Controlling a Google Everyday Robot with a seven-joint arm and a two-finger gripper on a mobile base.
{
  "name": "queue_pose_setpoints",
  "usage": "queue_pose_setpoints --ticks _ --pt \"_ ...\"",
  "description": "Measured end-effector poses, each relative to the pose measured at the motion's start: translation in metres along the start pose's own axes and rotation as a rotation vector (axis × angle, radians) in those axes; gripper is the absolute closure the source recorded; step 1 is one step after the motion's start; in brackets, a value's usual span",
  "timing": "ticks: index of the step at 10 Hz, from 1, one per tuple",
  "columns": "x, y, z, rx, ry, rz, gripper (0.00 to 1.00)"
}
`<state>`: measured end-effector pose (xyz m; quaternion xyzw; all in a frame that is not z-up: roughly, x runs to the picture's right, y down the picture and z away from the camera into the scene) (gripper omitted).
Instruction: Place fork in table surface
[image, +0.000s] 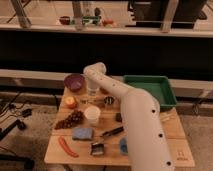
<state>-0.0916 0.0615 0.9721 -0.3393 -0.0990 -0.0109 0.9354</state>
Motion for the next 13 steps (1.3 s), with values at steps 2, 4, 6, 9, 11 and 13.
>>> queue_pose_setpoints --ticks 2,4,6,9,11,13 --pt "0.001 0.001 0.001 0.01 -0.015 -0.031 0.91" --pt "-0.003 0.001 -0.004 0.026 -0.027 -0.051 0.91" --pt "-0.009 0.0 -0.01 0.044 -0.035 -0.069 0.91" --pt "-0.009 -0.002 -0.019 0.072 -0.037 -0.081 0.91" --pt "-0.015 -0.005 -0.034 0.102 -0.041 -0.092 0.91" --pt "-0.014 -0.008 -0.054 0.139 -0.045 -0.09 0.91"
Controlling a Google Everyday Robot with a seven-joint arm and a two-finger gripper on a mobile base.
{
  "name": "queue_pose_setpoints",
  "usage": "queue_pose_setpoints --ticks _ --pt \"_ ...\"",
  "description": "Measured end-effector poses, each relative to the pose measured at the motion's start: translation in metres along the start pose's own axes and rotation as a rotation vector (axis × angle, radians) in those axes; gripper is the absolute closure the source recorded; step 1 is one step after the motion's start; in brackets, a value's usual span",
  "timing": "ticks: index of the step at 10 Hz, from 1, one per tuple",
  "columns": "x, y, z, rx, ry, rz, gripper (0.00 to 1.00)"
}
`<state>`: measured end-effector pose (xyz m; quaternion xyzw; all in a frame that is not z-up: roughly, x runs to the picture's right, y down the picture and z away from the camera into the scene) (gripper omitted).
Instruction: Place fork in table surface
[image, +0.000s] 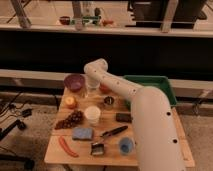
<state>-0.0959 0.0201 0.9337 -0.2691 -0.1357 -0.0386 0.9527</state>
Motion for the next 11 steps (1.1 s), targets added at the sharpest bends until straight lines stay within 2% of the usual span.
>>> queue_pose_setpoints --ticks 3,11 --pt "-0.002 -0.006 -0.032 0.057 -0.002 -0.002 0.91" --pt "-0.025 -0.006 -0.064 0.108 0.004 -0.039 0.91"
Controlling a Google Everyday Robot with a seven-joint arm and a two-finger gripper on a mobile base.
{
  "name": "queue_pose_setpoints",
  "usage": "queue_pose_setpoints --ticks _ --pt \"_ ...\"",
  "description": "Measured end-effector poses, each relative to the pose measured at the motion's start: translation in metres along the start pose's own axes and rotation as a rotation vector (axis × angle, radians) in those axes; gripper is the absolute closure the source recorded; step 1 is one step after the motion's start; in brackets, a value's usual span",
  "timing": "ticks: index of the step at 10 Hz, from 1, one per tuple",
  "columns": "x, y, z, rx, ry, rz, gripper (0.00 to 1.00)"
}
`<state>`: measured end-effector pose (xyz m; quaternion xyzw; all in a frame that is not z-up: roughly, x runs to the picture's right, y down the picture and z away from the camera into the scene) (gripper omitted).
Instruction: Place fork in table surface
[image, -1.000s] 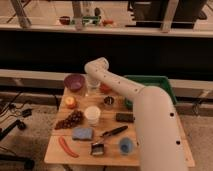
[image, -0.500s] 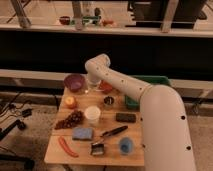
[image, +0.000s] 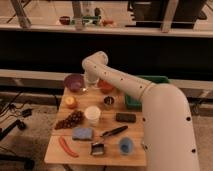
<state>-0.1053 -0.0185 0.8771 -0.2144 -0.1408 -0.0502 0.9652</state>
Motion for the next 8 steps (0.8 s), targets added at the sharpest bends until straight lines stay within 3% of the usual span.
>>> queue_pose_setpoints --ticks 4,8 --pt "-0.001 0.002 -0.004 0.003 0.012 -0.003 0.91" --pt "0.009 0.009 0.023 -0.037 0.022 0.023 0.91"
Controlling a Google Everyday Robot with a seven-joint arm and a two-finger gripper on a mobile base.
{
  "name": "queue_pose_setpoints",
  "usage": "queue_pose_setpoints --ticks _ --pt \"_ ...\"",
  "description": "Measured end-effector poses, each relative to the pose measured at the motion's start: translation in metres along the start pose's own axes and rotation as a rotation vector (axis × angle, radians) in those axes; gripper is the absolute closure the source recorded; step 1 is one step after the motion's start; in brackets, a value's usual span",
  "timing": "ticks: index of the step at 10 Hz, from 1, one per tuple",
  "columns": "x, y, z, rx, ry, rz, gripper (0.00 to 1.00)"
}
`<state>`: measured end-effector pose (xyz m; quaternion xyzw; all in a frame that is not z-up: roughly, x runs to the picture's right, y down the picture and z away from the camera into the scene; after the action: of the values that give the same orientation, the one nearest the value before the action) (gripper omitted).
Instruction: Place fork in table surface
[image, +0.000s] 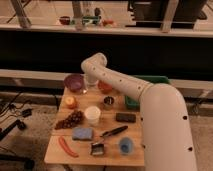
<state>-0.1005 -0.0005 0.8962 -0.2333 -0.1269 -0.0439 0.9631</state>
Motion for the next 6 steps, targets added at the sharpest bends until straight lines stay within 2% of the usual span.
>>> queue_pose_setpoints --ticks 6 --pt "0.01 0.004 0.03 -0.037 0.033 0.042 0.91"
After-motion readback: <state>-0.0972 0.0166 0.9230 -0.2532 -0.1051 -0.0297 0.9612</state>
